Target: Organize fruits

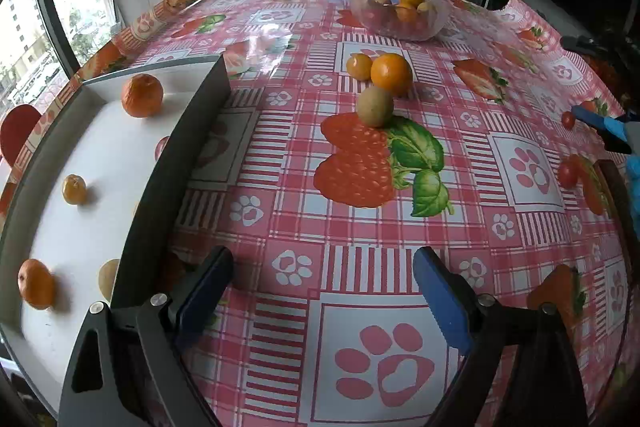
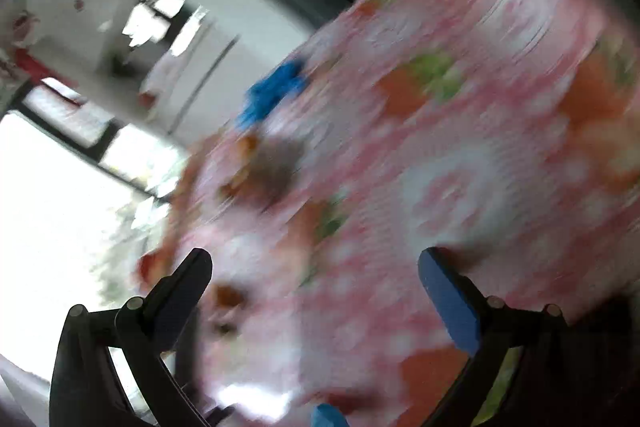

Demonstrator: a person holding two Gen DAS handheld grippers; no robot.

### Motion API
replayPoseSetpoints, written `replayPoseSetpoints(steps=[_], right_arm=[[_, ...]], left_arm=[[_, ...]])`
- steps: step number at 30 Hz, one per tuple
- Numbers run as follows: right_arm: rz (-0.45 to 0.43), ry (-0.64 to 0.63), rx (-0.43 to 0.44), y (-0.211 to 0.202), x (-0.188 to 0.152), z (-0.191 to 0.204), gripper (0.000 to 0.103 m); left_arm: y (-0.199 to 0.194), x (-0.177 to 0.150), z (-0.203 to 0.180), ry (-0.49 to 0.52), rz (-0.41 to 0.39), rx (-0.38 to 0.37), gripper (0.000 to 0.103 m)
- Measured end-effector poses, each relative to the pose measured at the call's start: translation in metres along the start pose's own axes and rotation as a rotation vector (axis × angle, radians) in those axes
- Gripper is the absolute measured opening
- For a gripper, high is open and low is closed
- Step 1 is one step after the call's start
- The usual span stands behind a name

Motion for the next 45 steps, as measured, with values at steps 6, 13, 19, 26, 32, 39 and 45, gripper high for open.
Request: replayPoseSetpoints(steps=[6, 13, 19, 26, 32, 39, 45], right_arm=[[-0.082, 0.006, -0.073, -0.02, 0.003, -0.005, 0.103], [-0.076, 0.062, -0.152, 0.002, 0.018, -0.021, 0.103], [0.075, -0.039, -0.061, 0.04, -0.027, 0.014, 0.103], [0.051, -0.124, -0.197, 0.027, -0.041, 0.019, 0.103], [0.016, -0.236, -0.387, 0.026, -0.051, 0.008, 0.103], [-0.005, -0.417, -0.625, 0.034, -0.077, 0.011, 0.103], [-0.009, -0.495, -0.73, 0.038, -0.086, 0.007, 0.103]], left_arm=[[0.003, 0.001, 0.0, -0.011, -0.039, 0.011, 0.103], [0.002, 0.0, -0.001, -0.009, -0.069, 0.009, 0.103], [0.002, 0.0, 0.0, -0.01, -0.071, 0.008, 0.103], [0.002, 0.0, 0.0, -0.01, -0.071, 0.008, 0.103], [0.002, 0.0, 0.001, -0.01, -0.071, 0.008, 0.103], [0.002, 0.0, 0.001, -0.01, -0.071, 0.008, 0.103], [0.002, -0.001, 0.001, -0.01, -0.071, 0.008, 0.103]])
Point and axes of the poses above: each gripper's, at about its wrist camera, not at the fingertips, and y roughly the way its jaws point, z to its left, x to its top, the point moved 8 cm from there along y, roughly the way its jaws point, and after that the axes turned 4 degrees about z, right-handed, at the moved point
